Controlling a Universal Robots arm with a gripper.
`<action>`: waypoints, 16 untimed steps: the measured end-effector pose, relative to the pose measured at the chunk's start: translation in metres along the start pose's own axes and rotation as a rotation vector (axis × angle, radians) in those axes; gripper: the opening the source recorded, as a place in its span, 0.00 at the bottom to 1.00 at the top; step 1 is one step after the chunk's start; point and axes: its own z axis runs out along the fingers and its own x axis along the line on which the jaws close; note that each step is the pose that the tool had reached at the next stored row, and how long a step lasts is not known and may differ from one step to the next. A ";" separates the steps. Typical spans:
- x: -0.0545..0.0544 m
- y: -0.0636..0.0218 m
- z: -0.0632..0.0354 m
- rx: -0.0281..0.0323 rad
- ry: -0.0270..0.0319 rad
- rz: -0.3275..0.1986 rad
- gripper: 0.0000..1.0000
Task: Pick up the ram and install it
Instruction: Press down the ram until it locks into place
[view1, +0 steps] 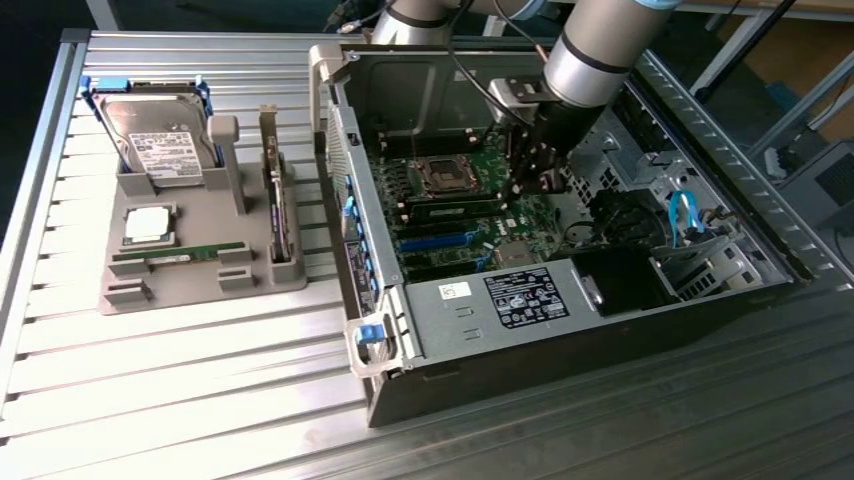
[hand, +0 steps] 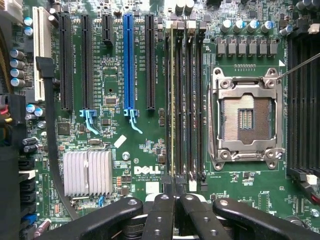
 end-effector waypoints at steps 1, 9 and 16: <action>0.000 0.0000 -0.0040 0.0000 0.0001 0.000 0.10; 0.000 -0.0001 -0.0189 0.0000 -0.0001 0.000 0.10; 0.000 0.0395 -0.0173 -0.0001 0.0002 0.000 0.10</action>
